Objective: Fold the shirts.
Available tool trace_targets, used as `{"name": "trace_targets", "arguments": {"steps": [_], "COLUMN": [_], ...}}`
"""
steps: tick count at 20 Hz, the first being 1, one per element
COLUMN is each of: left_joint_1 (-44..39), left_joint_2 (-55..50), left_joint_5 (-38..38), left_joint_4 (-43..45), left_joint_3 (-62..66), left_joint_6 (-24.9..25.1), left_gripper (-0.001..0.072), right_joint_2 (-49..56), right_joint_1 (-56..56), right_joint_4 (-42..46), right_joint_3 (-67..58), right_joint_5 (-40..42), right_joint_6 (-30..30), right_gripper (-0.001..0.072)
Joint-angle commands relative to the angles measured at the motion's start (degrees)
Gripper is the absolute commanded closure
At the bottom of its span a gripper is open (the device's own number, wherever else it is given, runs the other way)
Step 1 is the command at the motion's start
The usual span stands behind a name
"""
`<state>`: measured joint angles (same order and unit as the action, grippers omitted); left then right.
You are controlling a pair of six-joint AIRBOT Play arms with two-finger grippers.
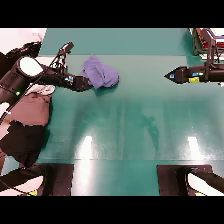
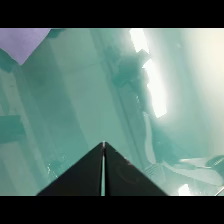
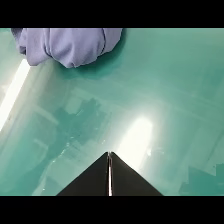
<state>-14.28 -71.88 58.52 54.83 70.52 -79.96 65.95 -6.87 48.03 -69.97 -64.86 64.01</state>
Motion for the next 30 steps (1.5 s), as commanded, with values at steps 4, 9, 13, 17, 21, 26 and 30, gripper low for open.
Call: {"name": "trace_targets", "arguments": {"steps": [4,9,13,17,21,26,30], "left_joint_1": [0.0,0.0,0.0,0.0,0.2,5.4,6.2], "left_joint_2": [0.0,0.0,0.0,0.0,-0.9,-13.8,-25.3], "left_joint_5": [-0.7,-1.1,-1.1,-8.3,-17.3,-20.2,-21.3], "left_joint_4": [0.0,0.0,-0.1,-1.3,4.0,1.4,-18.1], "left_joint_3": [0.0,0.1,0.1,0.1,0.1,0.1,3.8], "left_joint_6": [0.0,0.0,-0.2,-0.2,1.2,-2.5,9.7], "left_gripper": [0.0681,0.0681,0.0681,0.0681,-0.0006,-0.0008,-0.0008], "right_joint_2": [0.3,0.3,0.3,0.3,0.2,0.2,0.3], "right_joint_1": [0.0,0.0,0.0,0.0,0.0,0.0,0.0], "right_joint_4": [-0.1,-0.1,-0.1,-0.5,-0.5,-0.5,-0.5], "right_joint_3": [0.2,0.2,0.2,0.2,0.2,0.2,0.2], "right_joint_5": [0.0,0.0,0.0,0.8,-0.4,-1.8,-1.8], "right_joint_6": [0.0,0.0,0.0,0.0,0.0,0.0,0.0], "right_gripper": [0.0696,0.0696,0.0696,0.0696,0.0696,0.0696,0.0696]}}
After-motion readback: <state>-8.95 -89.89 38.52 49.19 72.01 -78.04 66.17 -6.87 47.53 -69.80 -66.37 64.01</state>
